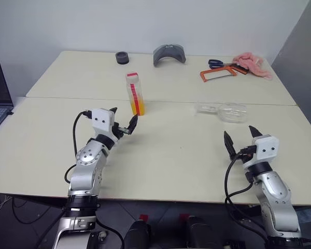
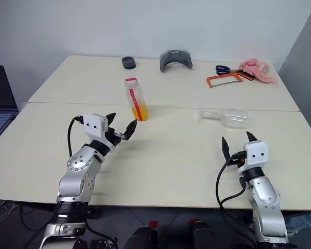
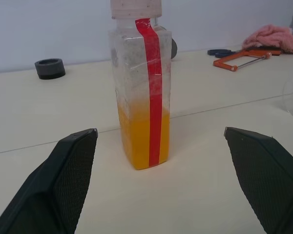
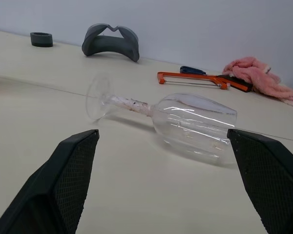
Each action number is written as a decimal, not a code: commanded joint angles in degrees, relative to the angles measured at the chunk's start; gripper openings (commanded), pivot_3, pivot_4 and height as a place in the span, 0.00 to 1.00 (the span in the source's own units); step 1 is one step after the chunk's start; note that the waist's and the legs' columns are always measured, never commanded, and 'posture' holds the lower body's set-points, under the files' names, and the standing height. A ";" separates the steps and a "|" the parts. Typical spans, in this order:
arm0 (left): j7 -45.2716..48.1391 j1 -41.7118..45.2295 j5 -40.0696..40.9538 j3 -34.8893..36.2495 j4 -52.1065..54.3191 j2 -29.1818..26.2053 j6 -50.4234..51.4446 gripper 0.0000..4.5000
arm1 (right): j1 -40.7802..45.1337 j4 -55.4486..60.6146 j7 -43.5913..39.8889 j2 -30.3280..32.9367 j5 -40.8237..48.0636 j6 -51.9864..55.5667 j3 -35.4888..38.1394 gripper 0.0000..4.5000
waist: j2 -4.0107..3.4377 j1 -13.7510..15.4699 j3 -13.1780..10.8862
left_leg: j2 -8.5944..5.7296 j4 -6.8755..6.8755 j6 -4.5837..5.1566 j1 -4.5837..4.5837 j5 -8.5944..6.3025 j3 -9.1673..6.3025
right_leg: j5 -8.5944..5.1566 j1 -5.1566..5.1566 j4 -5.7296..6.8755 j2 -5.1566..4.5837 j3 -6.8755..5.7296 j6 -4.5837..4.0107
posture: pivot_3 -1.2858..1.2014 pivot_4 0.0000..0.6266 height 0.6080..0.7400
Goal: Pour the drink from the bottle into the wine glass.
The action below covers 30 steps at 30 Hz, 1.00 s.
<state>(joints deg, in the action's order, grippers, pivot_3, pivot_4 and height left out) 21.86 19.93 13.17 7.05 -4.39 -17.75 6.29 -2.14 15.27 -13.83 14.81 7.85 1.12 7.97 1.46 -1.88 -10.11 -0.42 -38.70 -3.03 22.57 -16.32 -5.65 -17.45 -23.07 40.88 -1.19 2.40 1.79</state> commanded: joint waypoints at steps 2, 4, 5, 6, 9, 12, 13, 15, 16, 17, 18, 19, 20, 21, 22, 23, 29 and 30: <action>-0.36 0.08 -0.98 0.25 1.89 -0.55 -1.65 0.99 | 0.23 1.96 -0.45 0.43 0.50 -0.62 0.55 1.00 | 0.00 0.00 0.00 | 0.00 0.00 0.00 0.00 0.00 0.00 | 0.00 0.00 0.00 0.00 0.00 0.00 | 0.52 0.24 1.00; -0.94 0.12 -1.86 0.01 1.68 -0.87 -0.78 0.99 | 0.18 1.95 -0.50 0.38 0.47 -0.59 0.44 1.00 | 0.00 0.00 0.00 | 0.00 0.00 0.00 0.00 0.00 0.00 | 0.00 0.00 0.00 0.00 0.00 0.00 | 0.52 0.24 1.00; -0.97 0.16 -1.98 0.07 1.63 -0.88 -0.74 0.99 | 0.19 2.00 -0.51 0.36 0.48 -0.51 0.40 1.00 | 0.00 0.00 0.00 | 0.00 0.00 0.00 0.00 0.00 0.00 | 0.00 0.00 0.00 0.00 0.00 0.00 | 0.52 0.24 1.00; -0.94 0.21 -1.94 0.21 1.70 -0.85 -0.74 0.99 | 0.22 2.18 -0.51 0.39 0.51 -0.31 0.42 1.00 | 0.00 0.00 0.00 | 0.00 0.00 0.00 0.00 0.00 0.00 | 0.00 0.00 0.00 0.00 0.00 0.00 | 0.52 0.24 1.00; -0.81 -0.37 -2.31 0.13 2.18 -0.82 -1.50 0.99 | -0.08 2.45 -0.70 0.50 0.64 -0.03 0.51 1.00 | 0.00 0.00 0.00 | 0.00 0.00 0.00 0.00 0.00 0.00 | 0.00 0.00 0.00 0.00 0.00 0.00 | 0.52 0.24 1.00; -0.79 -1.33 -2.10 0.20 2.67 -0.29 -2.87 0.99 | -0.55 2.61 -0.90 0.54 0.62 -0.08 0.52 1.00 | 0.00 0.00 0.00 | 0.00 0.00 0.00 -0.01 0.00 0.00 | 0.00 0.00 0.00 0.00 0.00 0.00 | 0.52 0.24 1.00; -0.86 -1.39 -1.97 0.29 2.80 -0.23 -2.93 0.99 | -0.53 2.69 -0.90 0.51 0.61 -0.02 0.52 1.00 | 0.00 0.00 0.00 | 0.00 0.00 0.00 -0.01 0.00 0.00 | 0.00 0.00 0.00 0.00 0.01 0.00 | 0.52 0.24 1.00; -0.88 -1.44 -1.83 0.39 2.93 -0.24 -3.29 0.99 | -0.46 2.88 -0.90 0.46 0.59 0.17 0.50 1.00 | 0.00 0.03 0.00 | 0.00 0.00 0.00 0.00 0.00 -0.01 | 0.00 0.00 0.00 0.00 0.00 0.00 | 0.52 0.24 1.00; -0.79 -1.62 -2.00 0.32 3.03 -0.27 -4.13 0.99 | -0.42 2.89 -0.99 0.48 0.59 0.21 0.44 1.00 | 0.00 0.03 0.00 | 0.00 0.00 0.00 0.00 0.00 -0.01 | 0.00 0.00 0.00 0.00 -0.01 0.00 | 0.52 0.24 1.00; -0.72 -1.75 -2.11 0.27 3.07 -0.27 -4.77 0.99 | -0.40 2.88 -1.05 0.49 0.59 0.22 0.40 1.00 | 0.00 0.03 0.00 | 0.00 0.00 0.00 0.00 0.00 -0.01 | 0.00 0.00 0.00 0.00 0.00 0.00 | 0.52 0.24 1.00; -0.67 -1.83 -2.19 0.21 3.07 -0.29 -5.23 0.99 | -0.39 2.87 -1.10 0.50 0.59 0.22 0.38 1.00 | 0.00 0.02 0.00 | 0.00 0.00 0.00 0.00 0.00 0.00 | 0.00 0.00 0.00 0.00 0.00 0.00 | 0.52 0.24 1.00; -1.11 -1.97 -2.08 0.47 3.05 0.09 -5.99 0.99 | -0.55 2.94 -1.29 0.55 0.53 0.10 0.22 1.00 | 0.00 0.03 0.00 | 0.00 0.00 0.00 0.00 0.00 0.00 | 0.00 0.00 0.00 0.00 0.00 0.00 | 0.52 0.24 1.00; -1.38 -1.85 -1.72 0.71 2.93 0.45 -6.38 0.99 | -0.69 3.06 -1.43 0.58 0.51 0.03 0.11 1.00 | 0.00 0.03 0.00 | 0.00 0.00 0.00 0.00 0.00 0.00 | 0.00 0.00 0.00 0.00 0.00 0.00 | 0.52 0.24 1.00; -1.68 -1.65 -1.74 0.84 2.65 0.62 -6.86 0.99 | -0.77 3.10 -1.58 0.62 0.47 -0.09 0.01 1.00 | 0.00 0.03 0.00 | 0.00 0.00 0.00 0.00 0.00 0.00 | 0.00 0.00 0.00 0.00 0.00 0.00 | 0.52 0.24 1.00; -1.85 -1.49 -1.79 0.90 2.42 0.69 -7.19 0.99 | -0.82 3.12 -1.67 0.64 0.44 -0.16 -0.05 1.00 | 0.00 0.03 0.00 | 0.00 0.00 0.00 0.00 0.00 0.00 | 0.00 0.00 0.00 0.00 0.00 0.00 | 0.52 0.24 1.00; -2.09 -1.15 -1.77 1.00 1.94 0.74 -7.02 0.99 | -0.81 3.08 -1.74 0.68 0.44 -0.22 -0.03 1.00 | 0.00 0.03 0.00 | 0.00 0.00 0.00 0.00 0.00 0.00 | 0.00 0.00 0.00 0.00 0.00 0.00 | 0.52 0.24 1.00; -4.45 0.03 -2.42 1.32 -0.43 0.79 -5.41 0.99 | -1.57 5.53 -5.07 2.58 1.76 0.99 -0.63 1.00 | 0.00 0.03 0.00 | -0.01 0.00 0.00 0.00 0.00 0.00 | 0.00 0.00 0.00 0.00 0.00 0.00 | 0.52 0.24 1.00; -4.63 0.30 -2.38 1.17 -0.67 0.82 -5.12 0.99 | -1.80 6.73 -6.15 3.09 2.58 1.94 -0.93 1.00 | 0.00 0.02 0.00 | 0.00 0.00 0.00 0.00 0.00 0.00 | 0.00 0.00 0.00 0.00 0.00 0.00 | 0.52 0.24 1.00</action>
<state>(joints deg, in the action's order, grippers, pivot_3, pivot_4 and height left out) 17.95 18.92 11.09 7.20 -5.45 -16.84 1.10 -3.90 17.72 -18.27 17.07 8.48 2.38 7.46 1.45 -1.86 -10.11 -0.43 -38.70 -3.02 22.57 -16.32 -5.65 -17.45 -23.07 40.88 -1.19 2.40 1.79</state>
